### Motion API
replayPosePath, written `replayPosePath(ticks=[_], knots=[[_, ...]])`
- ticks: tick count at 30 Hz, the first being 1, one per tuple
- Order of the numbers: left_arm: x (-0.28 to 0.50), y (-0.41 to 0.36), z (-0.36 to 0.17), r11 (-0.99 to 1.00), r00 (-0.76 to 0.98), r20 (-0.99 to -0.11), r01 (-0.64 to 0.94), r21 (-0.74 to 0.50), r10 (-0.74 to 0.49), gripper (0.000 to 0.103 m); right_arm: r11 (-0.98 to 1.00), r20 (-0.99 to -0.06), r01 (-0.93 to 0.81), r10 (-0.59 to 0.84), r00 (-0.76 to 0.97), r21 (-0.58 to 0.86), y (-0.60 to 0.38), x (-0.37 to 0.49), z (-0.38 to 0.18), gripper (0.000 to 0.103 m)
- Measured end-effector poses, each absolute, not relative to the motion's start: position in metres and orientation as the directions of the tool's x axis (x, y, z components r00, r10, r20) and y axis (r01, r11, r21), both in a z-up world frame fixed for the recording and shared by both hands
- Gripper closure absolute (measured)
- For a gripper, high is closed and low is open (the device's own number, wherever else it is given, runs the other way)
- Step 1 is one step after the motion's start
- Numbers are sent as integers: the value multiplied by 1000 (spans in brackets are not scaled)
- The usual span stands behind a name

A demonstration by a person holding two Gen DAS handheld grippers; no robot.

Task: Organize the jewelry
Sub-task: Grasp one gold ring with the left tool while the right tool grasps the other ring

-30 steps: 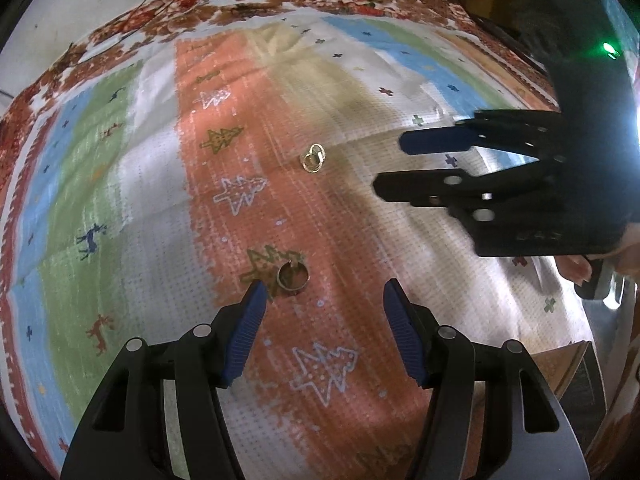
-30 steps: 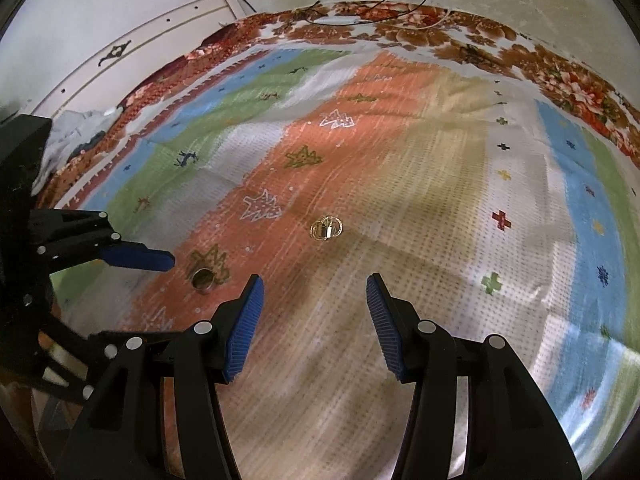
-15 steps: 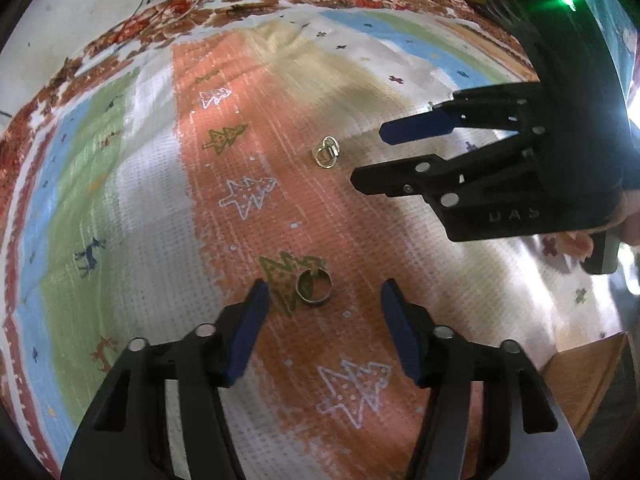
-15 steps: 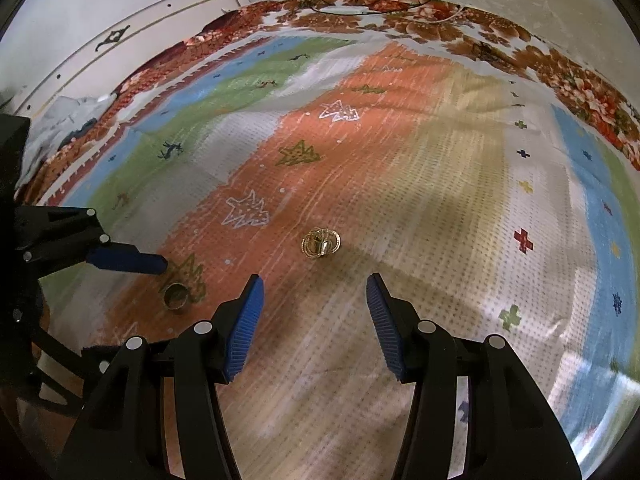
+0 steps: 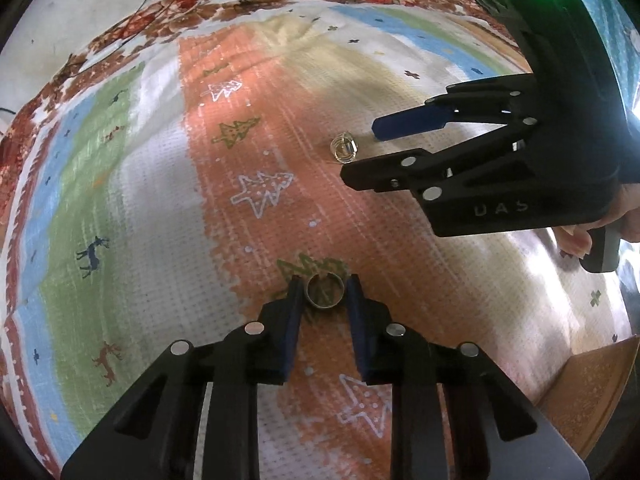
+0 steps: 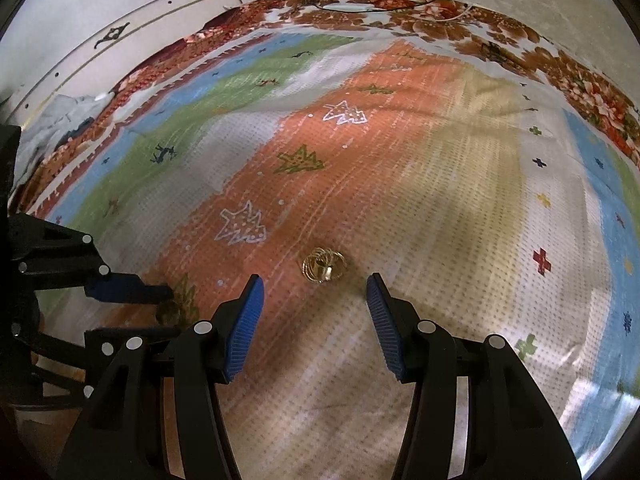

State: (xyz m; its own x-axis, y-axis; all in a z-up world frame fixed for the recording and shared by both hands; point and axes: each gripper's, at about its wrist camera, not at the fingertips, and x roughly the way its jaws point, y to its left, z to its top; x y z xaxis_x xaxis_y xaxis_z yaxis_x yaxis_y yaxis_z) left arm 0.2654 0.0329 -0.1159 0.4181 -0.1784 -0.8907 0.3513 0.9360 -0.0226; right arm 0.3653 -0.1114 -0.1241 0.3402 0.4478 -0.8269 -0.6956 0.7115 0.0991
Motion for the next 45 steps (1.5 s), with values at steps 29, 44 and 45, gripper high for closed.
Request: replayPosePath(ticks=[29, 44, 45], knots=[[269, 37, -120, 940, 399, -896, 336, -52, -193, 84, 710, -826, -703, 423, 372, 47, -99, 374, -133, 88], [264, 40, -107, 942, 423, -881, 328, -68, -211, 84, 734, -831, -679, 397, 391, 31, -110, 359, -119, 90], [263, 41, -105, 942, 427, -878, 327, -71, -214, 84, 736, -829, -676, 397, 393, 33, -112, 357, -117, 90]])
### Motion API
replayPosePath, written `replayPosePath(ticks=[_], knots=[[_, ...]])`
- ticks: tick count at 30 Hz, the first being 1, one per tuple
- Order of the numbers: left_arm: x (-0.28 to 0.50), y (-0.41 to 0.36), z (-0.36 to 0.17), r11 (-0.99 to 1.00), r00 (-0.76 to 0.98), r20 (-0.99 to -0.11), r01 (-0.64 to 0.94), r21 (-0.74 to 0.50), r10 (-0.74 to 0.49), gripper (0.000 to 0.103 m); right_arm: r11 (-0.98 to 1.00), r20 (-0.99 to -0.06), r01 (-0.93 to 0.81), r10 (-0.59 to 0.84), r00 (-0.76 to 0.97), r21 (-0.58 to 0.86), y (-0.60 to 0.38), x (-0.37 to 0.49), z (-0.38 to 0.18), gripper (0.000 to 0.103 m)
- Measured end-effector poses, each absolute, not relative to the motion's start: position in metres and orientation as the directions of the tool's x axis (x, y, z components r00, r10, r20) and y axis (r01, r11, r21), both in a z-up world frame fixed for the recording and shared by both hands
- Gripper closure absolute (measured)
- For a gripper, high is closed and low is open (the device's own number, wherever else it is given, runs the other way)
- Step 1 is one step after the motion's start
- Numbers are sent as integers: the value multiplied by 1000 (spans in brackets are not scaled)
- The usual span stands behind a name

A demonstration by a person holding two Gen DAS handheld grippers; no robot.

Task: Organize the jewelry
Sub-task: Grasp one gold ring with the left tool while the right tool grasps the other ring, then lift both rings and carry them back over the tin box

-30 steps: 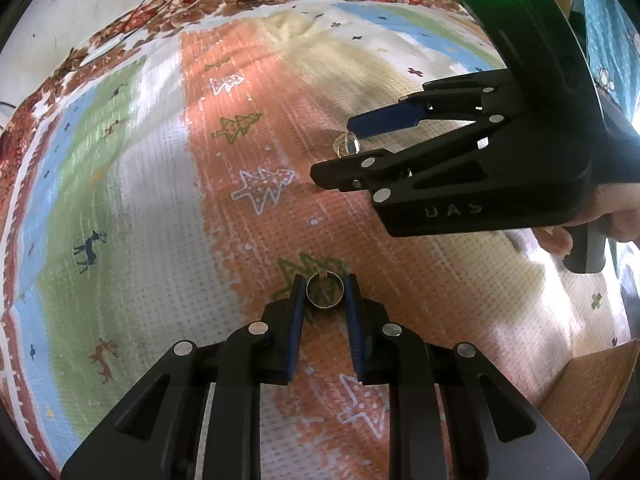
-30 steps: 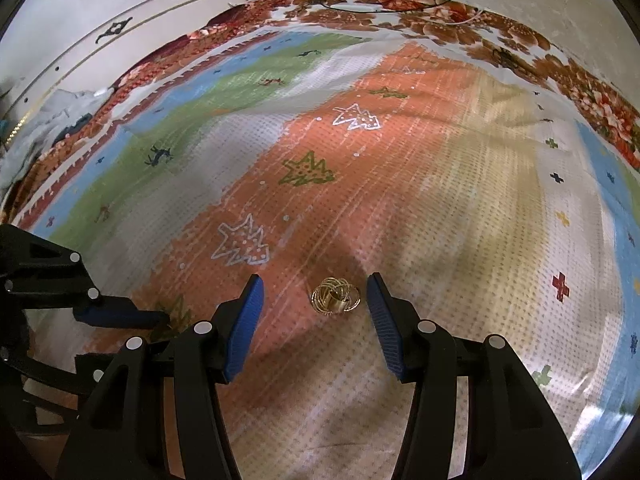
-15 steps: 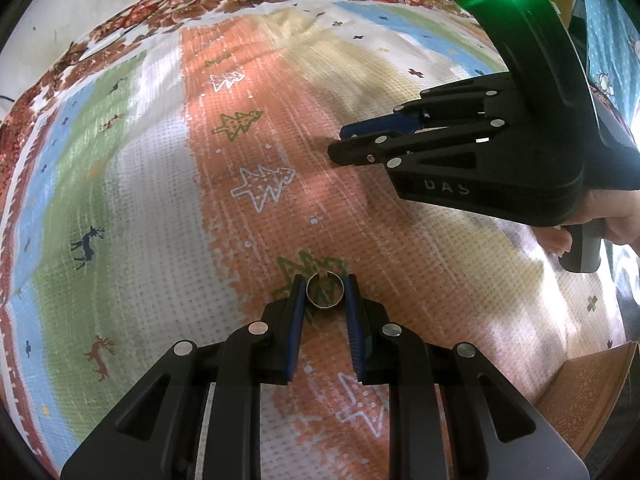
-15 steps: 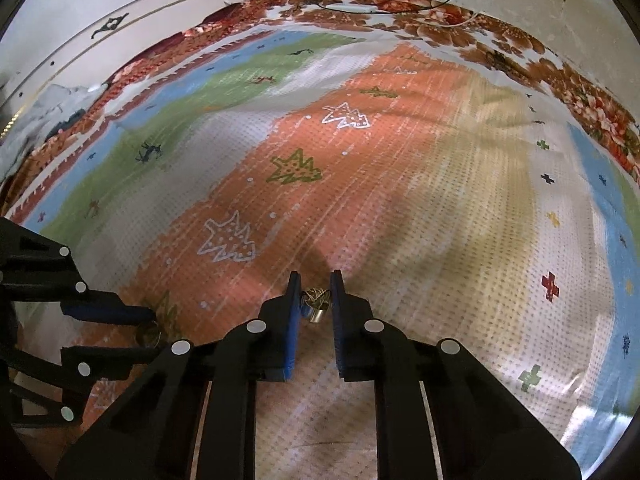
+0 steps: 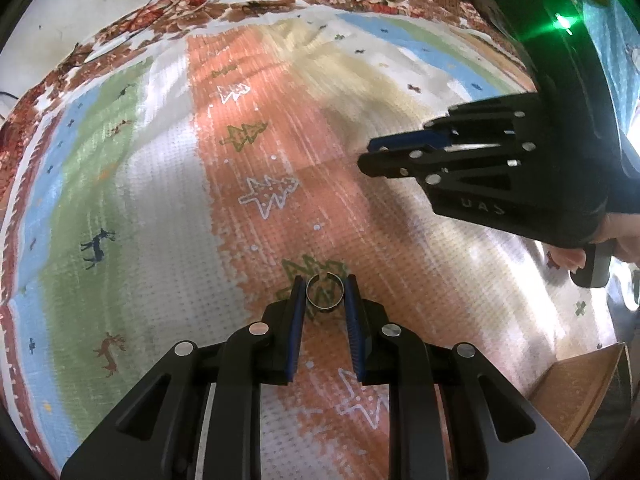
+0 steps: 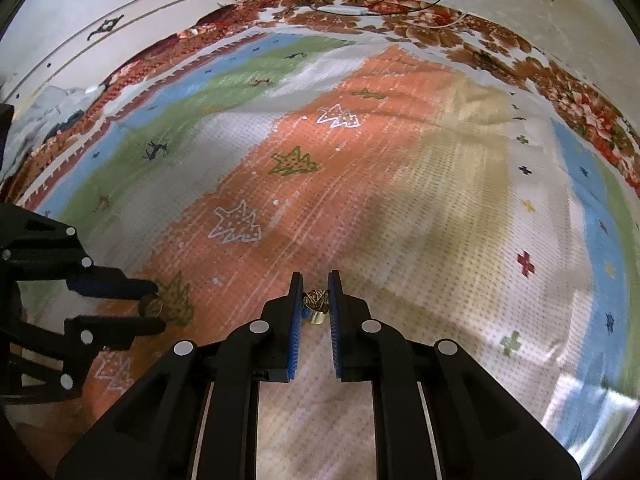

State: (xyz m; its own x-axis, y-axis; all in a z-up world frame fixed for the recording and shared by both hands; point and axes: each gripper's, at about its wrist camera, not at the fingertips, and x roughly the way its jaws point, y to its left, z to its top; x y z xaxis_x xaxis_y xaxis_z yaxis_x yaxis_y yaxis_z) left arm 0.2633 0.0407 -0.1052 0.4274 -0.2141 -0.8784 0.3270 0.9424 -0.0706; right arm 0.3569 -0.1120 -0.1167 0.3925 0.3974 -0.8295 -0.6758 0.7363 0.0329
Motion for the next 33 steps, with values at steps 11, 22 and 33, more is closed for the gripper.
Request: replayPosePath(ticks=[11, 22, 33], knots=[[255, 42, -87, 948, 474, -853, 311, -68, -217, 84, 749, -813, -662, 404, 419, 31, -125, 330, -87, 90], [238, 45, -61, 953, 518, -822, 288, -93, -237, 84, 753, -776, -657, 438, 454, 41, -135, 303, -54, 90], [226, 42, -40, 960, 552, -797, 254, -121, -246, 84, 779, -767, -619, 455, 452, 97, -152, 277, -44, 90]])
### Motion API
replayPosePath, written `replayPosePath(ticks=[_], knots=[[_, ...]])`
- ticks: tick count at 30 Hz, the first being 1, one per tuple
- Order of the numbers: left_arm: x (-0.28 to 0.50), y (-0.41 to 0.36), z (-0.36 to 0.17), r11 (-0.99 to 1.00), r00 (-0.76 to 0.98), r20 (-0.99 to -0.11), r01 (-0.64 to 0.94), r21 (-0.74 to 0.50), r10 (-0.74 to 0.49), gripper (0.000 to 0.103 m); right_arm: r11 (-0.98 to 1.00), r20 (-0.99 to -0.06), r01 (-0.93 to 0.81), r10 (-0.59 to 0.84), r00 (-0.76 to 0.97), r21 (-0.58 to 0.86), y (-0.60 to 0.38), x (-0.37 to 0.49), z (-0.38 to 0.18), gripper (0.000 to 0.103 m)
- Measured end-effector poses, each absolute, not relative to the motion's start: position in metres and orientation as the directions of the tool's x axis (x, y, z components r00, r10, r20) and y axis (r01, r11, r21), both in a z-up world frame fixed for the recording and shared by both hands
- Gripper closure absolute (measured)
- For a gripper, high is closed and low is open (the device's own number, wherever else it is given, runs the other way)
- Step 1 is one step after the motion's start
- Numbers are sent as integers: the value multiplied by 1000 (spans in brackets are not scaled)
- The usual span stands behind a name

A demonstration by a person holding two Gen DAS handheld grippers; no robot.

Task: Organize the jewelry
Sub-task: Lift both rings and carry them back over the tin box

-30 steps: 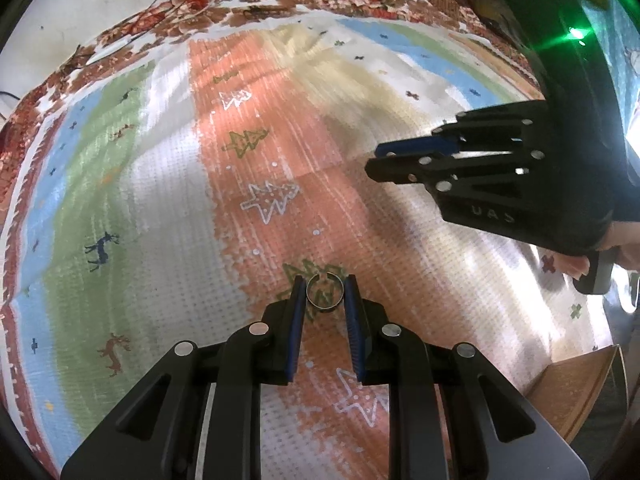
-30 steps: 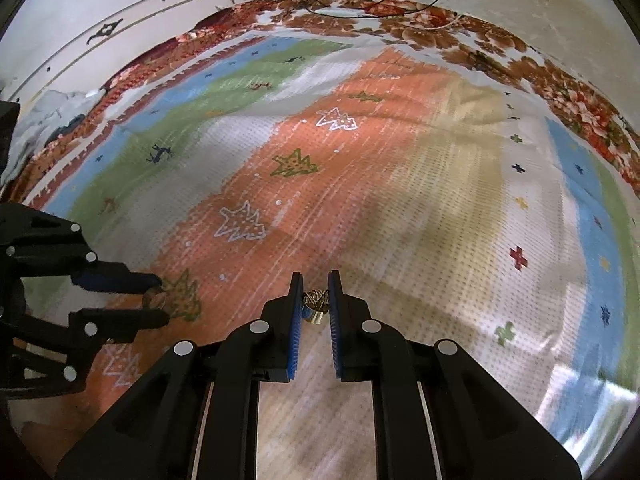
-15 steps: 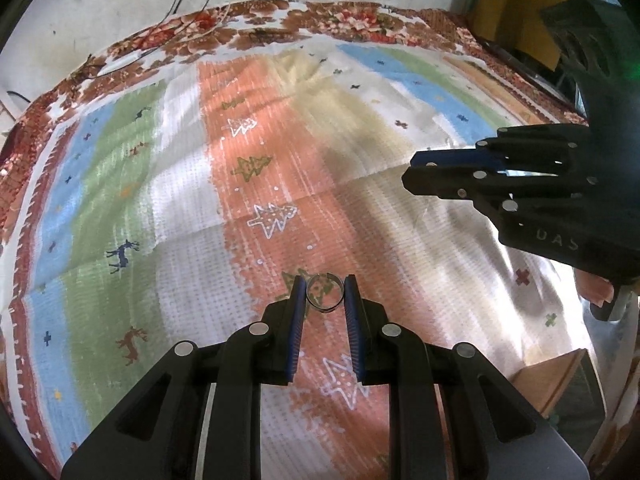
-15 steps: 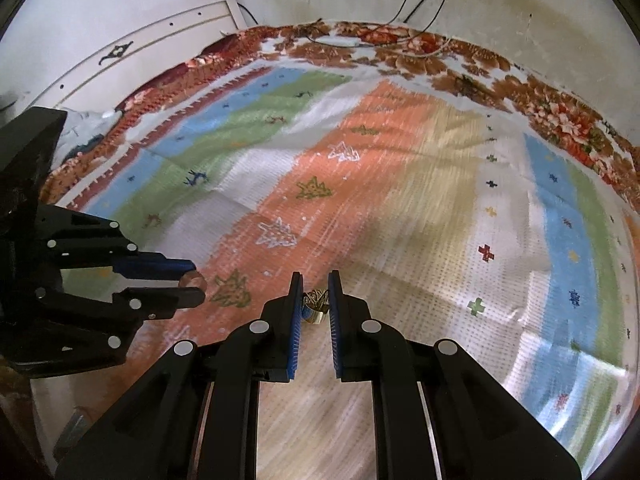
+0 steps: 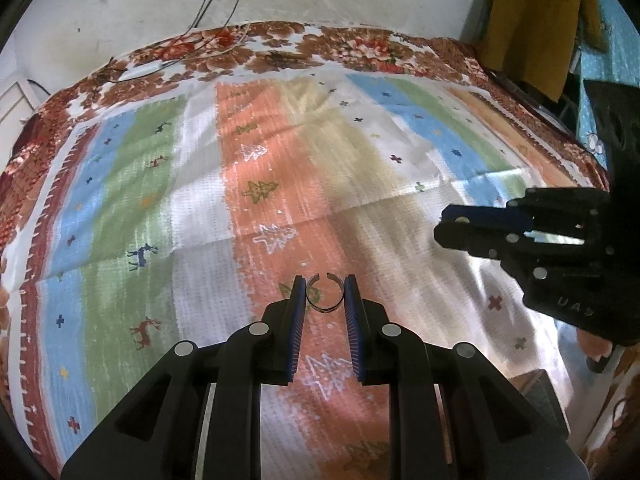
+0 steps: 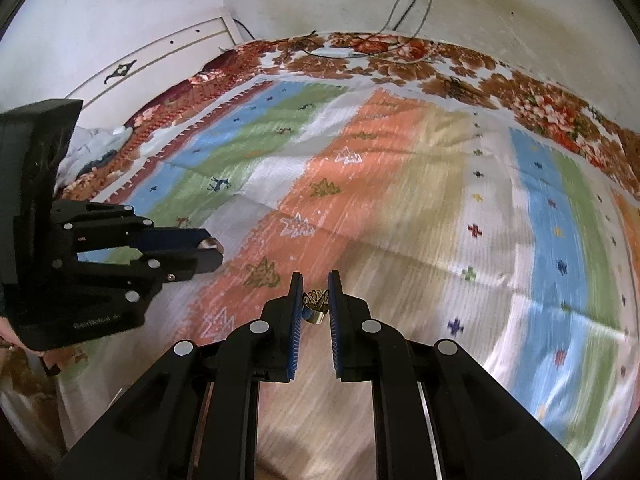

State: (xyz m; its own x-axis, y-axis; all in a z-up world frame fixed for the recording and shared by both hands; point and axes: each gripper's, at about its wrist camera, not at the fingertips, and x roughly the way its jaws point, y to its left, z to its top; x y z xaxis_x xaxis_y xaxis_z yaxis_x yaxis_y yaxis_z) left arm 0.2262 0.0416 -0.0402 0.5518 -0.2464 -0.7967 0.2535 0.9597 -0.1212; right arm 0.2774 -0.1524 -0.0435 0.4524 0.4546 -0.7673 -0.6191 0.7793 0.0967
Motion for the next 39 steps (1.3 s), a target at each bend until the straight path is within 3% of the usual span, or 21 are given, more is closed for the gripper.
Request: replayPosePath(ticks=[39], knots=[[116, 14, 10, 947, 657, -687, 277, -164, -311, 84, 753, -720, -641, 528, 450, 151, -188, 161, -14, 90]])
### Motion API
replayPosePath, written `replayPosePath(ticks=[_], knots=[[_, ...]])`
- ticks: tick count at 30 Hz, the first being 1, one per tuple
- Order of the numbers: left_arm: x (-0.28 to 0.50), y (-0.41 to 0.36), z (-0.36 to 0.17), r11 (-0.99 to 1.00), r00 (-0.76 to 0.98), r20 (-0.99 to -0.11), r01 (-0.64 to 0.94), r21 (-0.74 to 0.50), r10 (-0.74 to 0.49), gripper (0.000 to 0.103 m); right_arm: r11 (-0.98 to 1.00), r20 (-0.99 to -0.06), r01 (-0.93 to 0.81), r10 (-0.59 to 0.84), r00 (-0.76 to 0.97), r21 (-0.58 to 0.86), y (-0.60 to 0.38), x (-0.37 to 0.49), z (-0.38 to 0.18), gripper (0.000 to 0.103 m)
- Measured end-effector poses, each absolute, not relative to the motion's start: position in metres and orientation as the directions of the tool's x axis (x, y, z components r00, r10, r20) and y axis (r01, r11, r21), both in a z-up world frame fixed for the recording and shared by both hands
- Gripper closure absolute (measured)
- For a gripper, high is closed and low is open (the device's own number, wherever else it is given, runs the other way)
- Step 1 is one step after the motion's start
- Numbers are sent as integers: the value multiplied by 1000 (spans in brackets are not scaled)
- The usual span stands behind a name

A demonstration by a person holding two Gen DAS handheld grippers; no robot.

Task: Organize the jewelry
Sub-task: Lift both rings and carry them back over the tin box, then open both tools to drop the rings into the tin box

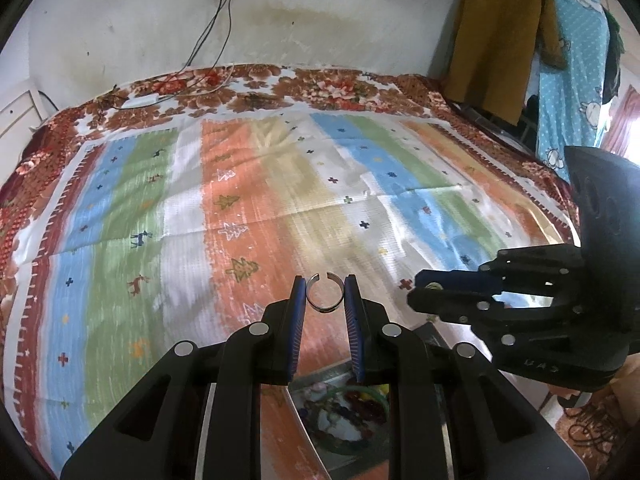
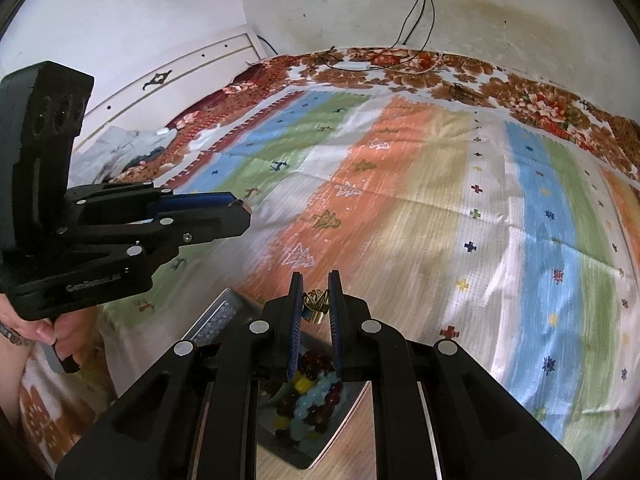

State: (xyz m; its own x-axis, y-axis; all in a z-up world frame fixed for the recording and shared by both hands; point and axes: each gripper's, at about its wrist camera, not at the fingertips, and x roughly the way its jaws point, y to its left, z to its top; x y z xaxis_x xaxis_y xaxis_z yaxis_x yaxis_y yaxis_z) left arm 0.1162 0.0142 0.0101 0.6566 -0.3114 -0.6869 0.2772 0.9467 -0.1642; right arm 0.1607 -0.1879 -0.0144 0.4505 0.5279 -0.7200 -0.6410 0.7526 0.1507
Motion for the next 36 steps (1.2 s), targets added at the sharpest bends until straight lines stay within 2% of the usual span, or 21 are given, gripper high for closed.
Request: replayPosePath(ticks=[20, 22, 23, 24, 32, 36], knots=[[81, 6, 6, 942, 640, -694, 276, -193, -330, 84, 740, -731, -648, 541, 416, 180, -196, 125, -20, 90], [81, 6, 4, 938, 624, -703, 275, -211, -341, 75, 741, -735, -649, 537, 414, 175, -195, 124, -21, 86], [81, 7, 4, 938, 625, -702, 270, -216, -342, 68, 744, -737, -648, 529, 421, 165, -196, 122, -22, 76], [80, 8, 5, 940, 629, -700, 265, -216, -338, 68, 744, -737, -648, 529, 422, 163, -197, 121, -22, 67], [78, 17, 6, 945, 642, -694, 227, -236, -327, 61, 747, -733, -645, 529, 428, 163, -205, 112, -20, 59], [70, 22, 8, 941, 646, -684, 223, -254, -338, 46, 762, -729, -631, 513, 453, 144, -214, 106, -19, 53]])
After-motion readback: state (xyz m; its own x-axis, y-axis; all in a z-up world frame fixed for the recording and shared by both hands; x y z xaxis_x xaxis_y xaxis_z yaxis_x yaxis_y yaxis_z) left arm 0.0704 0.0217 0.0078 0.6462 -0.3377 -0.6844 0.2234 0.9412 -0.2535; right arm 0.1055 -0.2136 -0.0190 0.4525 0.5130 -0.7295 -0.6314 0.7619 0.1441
